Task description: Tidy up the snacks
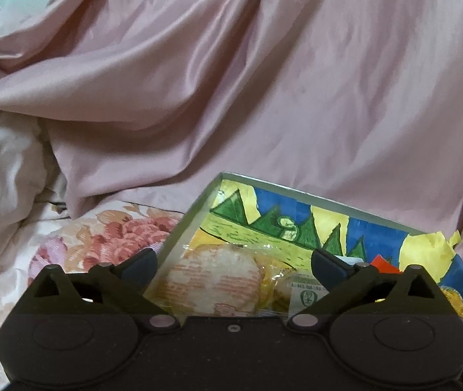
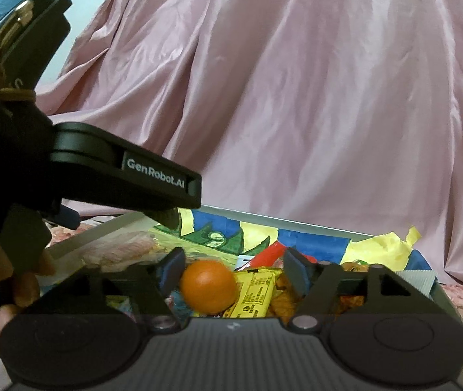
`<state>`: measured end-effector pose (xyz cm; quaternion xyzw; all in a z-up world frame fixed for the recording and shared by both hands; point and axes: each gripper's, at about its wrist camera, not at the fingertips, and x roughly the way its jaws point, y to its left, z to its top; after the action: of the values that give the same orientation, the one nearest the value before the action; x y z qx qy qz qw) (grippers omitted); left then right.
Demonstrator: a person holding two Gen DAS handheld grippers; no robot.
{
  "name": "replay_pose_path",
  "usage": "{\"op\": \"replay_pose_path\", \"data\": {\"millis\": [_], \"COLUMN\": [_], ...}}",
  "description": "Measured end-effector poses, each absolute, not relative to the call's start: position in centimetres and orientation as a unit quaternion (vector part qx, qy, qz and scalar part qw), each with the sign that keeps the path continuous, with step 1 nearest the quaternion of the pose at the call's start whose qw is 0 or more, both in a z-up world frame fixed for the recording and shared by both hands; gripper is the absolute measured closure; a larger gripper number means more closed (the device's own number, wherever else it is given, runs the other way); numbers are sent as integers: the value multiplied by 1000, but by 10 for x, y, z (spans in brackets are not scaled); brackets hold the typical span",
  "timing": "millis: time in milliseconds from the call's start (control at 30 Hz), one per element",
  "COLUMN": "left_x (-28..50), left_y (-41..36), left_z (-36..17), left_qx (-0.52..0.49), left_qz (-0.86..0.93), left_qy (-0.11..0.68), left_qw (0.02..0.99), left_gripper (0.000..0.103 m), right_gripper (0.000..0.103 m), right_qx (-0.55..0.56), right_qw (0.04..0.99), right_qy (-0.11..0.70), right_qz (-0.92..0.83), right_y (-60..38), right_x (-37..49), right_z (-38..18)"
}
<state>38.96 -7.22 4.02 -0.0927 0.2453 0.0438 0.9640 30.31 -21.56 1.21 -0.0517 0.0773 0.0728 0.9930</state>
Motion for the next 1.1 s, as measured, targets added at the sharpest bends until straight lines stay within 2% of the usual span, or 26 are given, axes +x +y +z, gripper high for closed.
{"op": "replay_pose_path", "data": {"millis": [267, 433, 1100], "left_x": [370, 354, 278], "left_y": [-67, -68, -70], "left_z": [56, 68, 95], "left_qx": [-98, -94, -68], "left_qz": [55, 55, 54], "left_qy": [240, 228, 218], "left_qw": [964, 968, 972], "left_gripper": [1, 1, 1], "right_gripper": [7, 1, 0], "right_qx": [-34, -25, 15], "right_qw": [993, 995, 999], "right_qy": [71, 61, 33], "right_qz": [83, 75, 29], "right_y": [-219, -224, -253], "right_x": [288, 273, 201], "right_z": [23, 33, 60]}}
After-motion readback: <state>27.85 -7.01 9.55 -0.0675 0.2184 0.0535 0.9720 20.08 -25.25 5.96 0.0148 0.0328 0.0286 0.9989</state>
